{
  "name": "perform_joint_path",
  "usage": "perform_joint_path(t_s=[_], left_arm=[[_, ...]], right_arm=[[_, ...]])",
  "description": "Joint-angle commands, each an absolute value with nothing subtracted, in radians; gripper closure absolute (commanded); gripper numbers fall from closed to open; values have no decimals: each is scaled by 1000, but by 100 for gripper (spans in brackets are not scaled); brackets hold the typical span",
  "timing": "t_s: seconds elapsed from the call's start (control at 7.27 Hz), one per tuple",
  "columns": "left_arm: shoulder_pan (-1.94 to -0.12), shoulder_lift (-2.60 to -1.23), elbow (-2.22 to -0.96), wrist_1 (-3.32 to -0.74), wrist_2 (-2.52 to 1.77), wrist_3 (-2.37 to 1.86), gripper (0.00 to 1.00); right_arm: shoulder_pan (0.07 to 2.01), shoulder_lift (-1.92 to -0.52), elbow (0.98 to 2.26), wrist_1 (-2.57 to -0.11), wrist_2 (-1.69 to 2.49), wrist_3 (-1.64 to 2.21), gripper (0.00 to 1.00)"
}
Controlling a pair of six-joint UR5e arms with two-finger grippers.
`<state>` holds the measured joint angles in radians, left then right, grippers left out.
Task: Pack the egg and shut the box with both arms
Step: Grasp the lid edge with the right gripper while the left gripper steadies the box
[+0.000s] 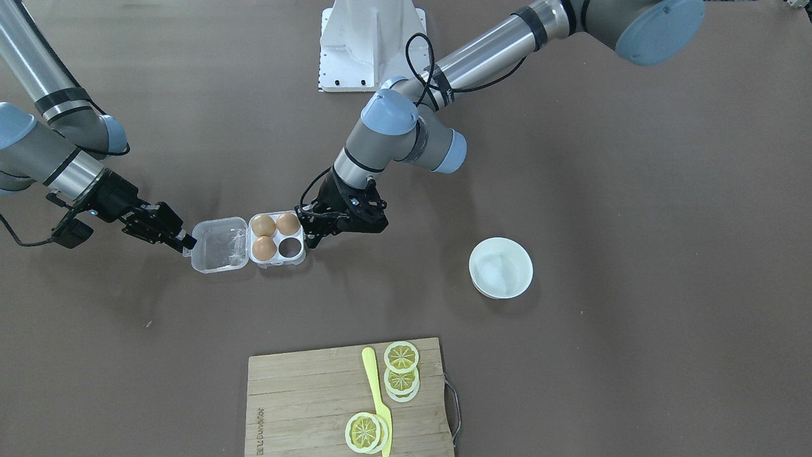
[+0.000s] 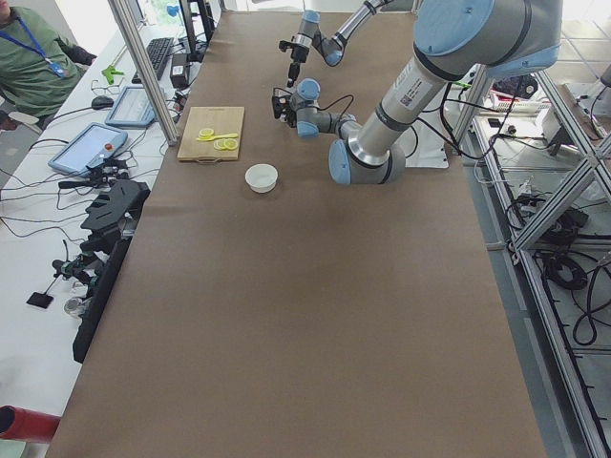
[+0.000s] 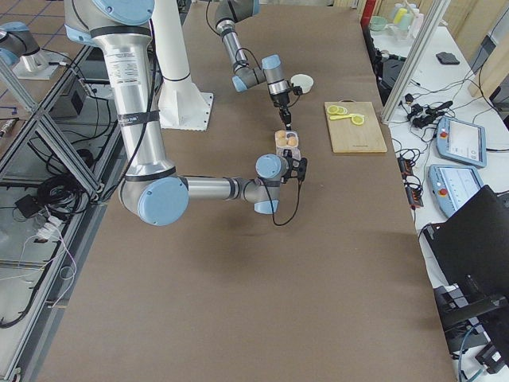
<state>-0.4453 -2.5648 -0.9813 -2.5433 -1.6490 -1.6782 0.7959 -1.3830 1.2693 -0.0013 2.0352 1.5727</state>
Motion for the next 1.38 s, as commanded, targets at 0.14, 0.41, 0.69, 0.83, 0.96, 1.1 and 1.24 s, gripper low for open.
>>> perform_joint_path(t_s=[0.14,0.41,0.69,0.83,0.96,1.1,1.24], left_arm=[[-442,-2563,-983,-2543,-1649,-1678,100],[-442,-2563,-983,-2549,-1649,-1678,100],[-440,-2562,-983,-2549,-1649,-1678,100],[-440,-2562,-983,-2551,-1649,-1678,100],[-439,-2562,-983,-2551,-1649,-1678,100],[-436,-2559,-983,-2563,-1649,-1678,100],[-433,-2556,-983,-2566,-1649,-1678,100]], right_arm=[[798,-1384,1269,11,2039,1574,63],[799,-1384,1276,11,2042,1575,63],[799,-1385,1278,17,2042,1575,72],[799,-1390,1278,41,2048,1577,80],[804,-1391,1278,46,2063,1577,84],[805,-1391,1278,48,2068,1577,84],[808,-1396,1278,67,2068,1577,84]])
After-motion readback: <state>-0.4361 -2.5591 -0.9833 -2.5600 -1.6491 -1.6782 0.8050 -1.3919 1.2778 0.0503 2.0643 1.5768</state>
